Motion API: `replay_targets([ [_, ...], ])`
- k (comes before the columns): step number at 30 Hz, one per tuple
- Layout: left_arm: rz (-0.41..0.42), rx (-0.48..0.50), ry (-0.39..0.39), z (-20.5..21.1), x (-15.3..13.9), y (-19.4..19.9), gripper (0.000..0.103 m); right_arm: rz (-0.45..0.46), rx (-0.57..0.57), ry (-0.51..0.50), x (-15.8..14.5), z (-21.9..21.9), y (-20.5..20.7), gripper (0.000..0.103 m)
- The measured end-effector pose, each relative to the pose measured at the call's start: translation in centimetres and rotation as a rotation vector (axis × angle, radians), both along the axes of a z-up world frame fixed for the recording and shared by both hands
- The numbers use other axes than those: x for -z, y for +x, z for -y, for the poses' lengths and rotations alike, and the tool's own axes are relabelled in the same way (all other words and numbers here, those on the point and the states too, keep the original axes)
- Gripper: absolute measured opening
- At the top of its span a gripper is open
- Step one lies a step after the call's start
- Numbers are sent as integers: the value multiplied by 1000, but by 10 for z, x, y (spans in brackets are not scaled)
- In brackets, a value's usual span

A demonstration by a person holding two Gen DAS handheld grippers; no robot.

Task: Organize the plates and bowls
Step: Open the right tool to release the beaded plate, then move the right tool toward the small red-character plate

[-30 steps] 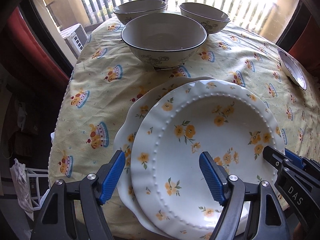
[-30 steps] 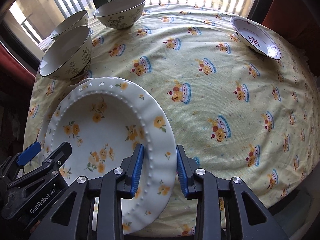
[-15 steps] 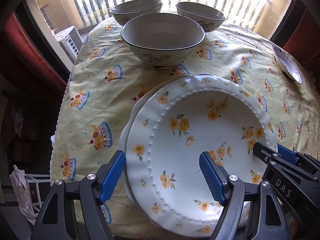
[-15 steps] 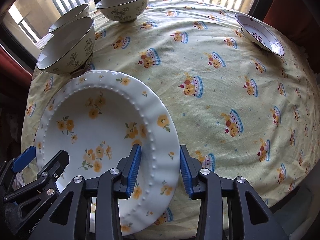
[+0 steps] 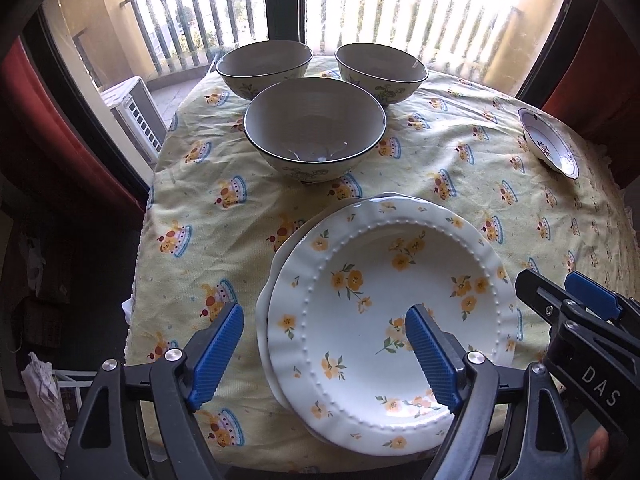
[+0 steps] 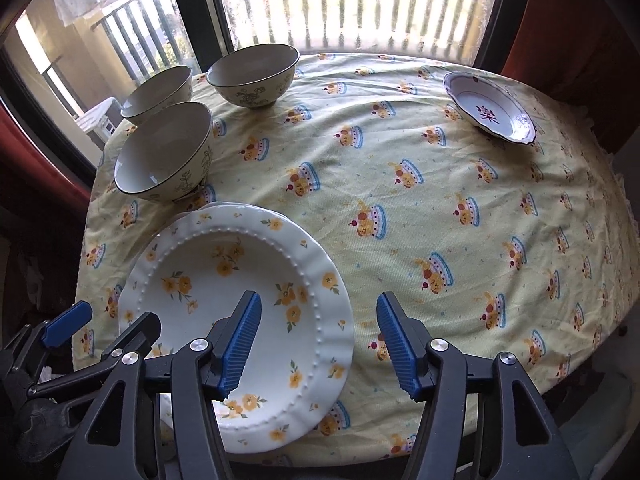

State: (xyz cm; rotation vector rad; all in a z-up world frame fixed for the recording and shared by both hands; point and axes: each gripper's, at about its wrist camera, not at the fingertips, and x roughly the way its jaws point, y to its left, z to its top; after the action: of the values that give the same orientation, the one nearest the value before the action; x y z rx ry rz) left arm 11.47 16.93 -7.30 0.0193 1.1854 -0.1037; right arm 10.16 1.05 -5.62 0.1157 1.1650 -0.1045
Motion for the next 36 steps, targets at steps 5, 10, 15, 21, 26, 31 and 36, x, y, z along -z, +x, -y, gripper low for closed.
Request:
replay_targets([
  [5,23,-5,10,8,-8,1,85,28,1,12,-10,8,-1,69],
  [10,36,-22,13,22,-13,2,87,46,-13,25,-14,23,0,72],
  [15,52,-39,22,43,-17,6,88,62,-27,39,-17,44,4,74],
  [21,55,-58,27,76,-21,14,90,61,-49,48,-21,78,12,78],
  [26,64,-64,32,107,-24,21,90,56,-60,51,-21,110,19,83],
  [31,73,-52,33,140,-25,29,90,60,-56,54,-22,143,26,84],
  [36,92,-36,36,174,-28,40,90,83,-30,80,-23,181,33,83],
])
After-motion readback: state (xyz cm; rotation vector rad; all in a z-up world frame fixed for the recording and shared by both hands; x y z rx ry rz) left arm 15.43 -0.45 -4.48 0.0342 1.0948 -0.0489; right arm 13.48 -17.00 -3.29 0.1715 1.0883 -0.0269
